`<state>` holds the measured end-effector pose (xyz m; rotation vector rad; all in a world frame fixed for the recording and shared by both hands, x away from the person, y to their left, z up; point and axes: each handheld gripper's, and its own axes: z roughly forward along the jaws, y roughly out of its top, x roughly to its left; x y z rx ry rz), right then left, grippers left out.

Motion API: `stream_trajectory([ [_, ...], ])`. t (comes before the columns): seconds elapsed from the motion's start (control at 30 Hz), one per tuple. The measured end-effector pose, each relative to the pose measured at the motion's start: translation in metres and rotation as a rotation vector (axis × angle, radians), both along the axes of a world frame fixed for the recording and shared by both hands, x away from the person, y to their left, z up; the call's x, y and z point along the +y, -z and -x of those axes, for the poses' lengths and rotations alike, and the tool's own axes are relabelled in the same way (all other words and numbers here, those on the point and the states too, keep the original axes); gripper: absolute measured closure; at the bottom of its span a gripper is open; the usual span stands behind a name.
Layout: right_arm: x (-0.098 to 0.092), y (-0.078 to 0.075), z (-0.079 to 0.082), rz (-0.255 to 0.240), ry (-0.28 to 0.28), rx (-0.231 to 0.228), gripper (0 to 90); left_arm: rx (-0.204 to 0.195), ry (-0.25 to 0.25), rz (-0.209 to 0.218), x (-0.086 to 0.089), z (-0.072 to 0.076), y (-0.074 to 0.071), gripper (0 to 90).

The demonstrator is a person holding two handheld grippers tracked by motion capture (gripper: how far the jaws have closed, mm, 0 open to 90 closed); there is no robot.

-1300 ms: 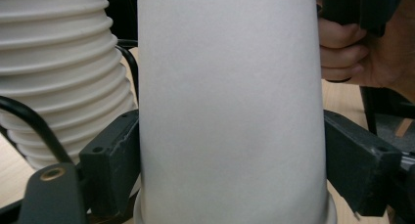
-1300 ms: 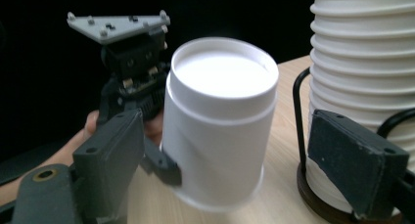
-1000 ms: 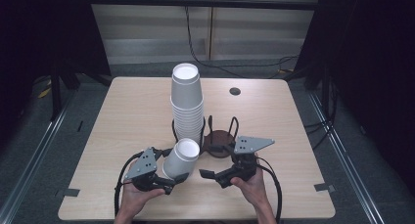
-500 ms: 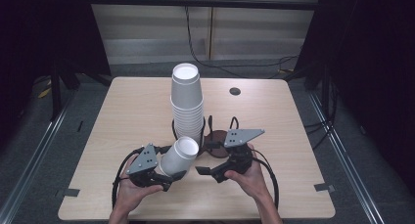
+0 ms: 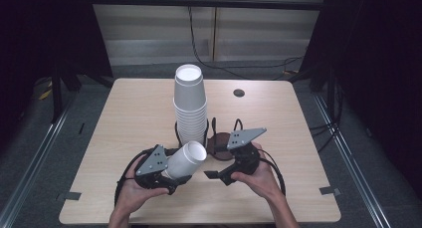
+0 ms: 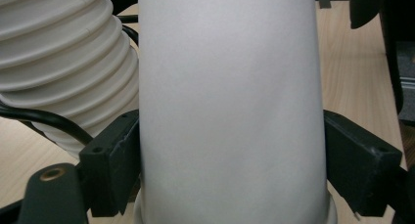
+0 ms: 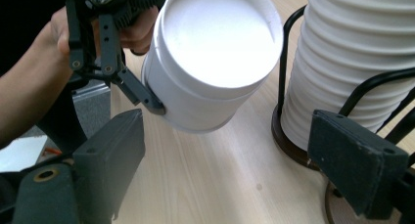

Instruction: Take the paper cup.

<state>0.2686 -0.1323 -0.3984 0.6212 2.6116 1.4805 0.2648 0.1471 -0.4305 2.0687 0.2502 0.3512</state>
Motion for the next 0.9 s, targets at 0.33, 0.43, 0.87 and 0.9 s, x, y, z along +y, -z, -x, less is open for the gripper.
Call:
stream_trajectory([
  [0.33,-0.006,0.003,0.002,0.049,-0.001,0.015,14.5,-0.015,0.032,-0.102,-0.012,0.0,-0.004,16.8],
  [0.43,-0.008,0.003,0.002,0.077,0.003,0.018,15.3,-0.017,0.038,-0.132,-0.017,0.0,-0.004,16.8],
  [0.87,-0.005,0.007,0.0,0.168,-0.034,0.056,20.1,0.004,0.093,-0.23,-0.028,-0.004,-0.002,16.8],
  [0.9,-0.006,0.007,0.0,0.172,-0.034,0.058,19.1,0.011,0.088,-0.239,-0.029,-0.004,-0.001,16.9],
])
